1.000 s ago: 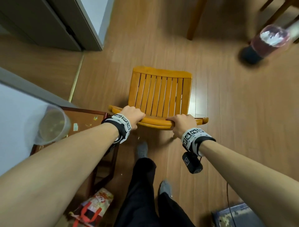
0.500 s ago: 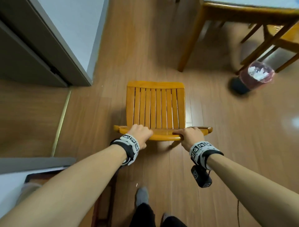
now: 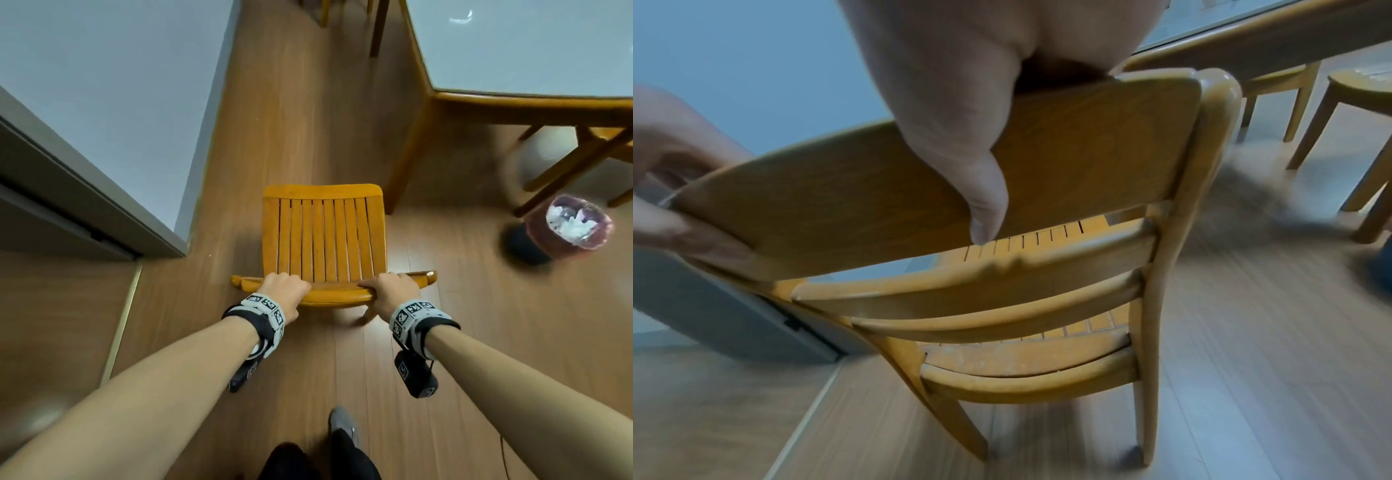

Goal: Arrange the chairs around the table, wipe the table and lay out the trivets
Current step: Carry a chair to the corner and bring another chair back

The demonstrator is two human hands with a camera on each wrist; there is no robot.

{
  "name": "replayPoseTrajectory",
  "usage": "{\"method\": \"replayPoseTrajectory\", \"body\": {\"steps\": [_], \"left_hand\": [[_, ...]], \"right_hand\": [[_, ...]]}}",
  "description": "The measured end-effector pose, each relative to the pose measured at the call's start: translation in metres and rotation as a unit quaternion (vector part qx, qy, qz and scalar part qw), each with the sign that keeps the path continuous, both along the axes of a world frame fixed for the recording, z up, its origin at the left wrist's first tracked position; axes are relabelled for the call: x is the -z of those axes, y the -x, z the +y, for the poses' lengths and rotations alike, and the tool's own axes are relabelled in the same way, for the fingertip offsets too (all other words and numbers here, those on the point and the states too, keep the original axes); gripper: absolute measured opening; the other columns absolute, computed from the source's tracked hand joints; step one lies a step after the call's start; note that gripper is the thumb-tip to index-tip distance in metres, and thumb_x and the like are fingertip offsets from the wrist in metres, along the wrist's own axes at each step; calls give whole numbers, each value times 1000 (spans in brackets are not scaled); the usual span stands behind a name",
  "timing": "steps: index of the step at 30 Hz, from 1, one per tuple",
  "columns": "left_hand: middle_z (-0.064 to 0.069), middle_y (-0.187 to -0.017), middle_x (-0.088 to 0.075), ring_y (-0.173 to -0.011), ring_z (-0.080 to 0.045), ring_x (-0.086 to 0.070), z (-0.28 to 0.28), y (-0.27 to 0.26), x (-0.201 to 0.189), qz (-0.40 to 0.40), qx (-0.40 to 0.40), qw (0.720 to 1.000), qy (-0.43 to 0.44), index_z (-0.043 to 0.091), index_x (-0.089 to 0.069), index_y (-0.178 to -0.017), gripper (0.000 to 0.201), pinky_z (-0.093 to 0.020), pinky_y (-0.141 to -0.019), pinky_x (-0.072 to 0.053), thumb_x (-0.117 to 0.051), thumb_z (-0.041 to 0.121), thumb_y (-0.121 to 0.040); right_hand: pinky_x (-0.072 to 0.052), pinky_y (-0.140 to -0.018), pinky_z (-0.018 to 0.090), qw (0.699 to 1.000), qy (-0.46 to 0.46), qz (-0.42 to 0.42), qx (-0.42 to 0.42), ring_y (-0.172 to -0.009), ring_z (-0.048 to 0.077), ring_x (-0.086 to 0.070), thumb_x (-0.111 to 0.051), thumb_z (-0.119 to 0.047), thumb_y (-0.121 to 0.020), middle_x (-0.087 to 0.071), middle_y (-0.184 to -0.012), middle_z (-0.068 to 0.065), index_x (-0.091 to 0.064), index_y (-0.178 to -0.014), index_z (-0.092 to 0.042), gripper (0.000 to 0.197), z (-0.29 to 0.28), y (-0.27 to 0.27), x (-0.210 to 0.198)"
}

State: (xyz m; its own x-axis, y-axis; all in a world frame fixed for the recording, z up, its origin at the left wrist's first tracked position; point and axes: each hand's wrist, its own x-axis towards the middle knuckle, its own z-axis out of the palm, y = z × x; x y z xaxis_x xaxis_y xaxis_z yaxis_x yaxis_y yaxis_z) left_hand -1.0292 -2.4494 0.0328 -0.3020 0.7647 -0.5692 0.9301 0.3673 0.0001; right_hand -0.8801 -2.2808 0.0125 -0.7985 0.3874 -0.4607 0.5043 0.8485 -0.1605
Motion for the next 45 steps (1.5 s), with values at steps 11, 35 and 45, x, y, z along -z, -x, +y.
{"method": "replayPoseTrajectory", "body": {"steps": [11, 35, 45], "left_hand": [[-1, -100, -64, -95, -25, -60, 119, 266, -26, 34, 62, 997, -18, 25, -57, -107, 22, -35, -75, -40, -60, 13, -88], [-2, -103, -67, -103, -25, -59, 441, 751, -45, 74, 278, 957, -42, 25, -66, -107, 32, -32, -81, -46, -59, 3, -84], [6, -85, -69, -85, -18, -64, 570, 820, -27, 83, 424, 898, -83, 28, -67, -93, 23, -29, -84, -43, -63, 9, -81]], "right_hand": [[-54, -62, 29, 994, 29, -62, 86, -59, 16, -62, -48, -62, -70, -65, -60, -6, -68, -70, -18, 47, 111, 240, -13], [-55, -64, 31, 958, 45, -40, 280, -60, 21, -60, -42, -56, -67, -62, -66, -2, -63, -69, -17, 44, 281, 679, -22], [-56, -60, 30, 899, 66, -41, 431, -61, 17, -63, -48, -56, -72, -66, -65, -2, -65, -69, -18, 41, 355, 742, -30]]}}
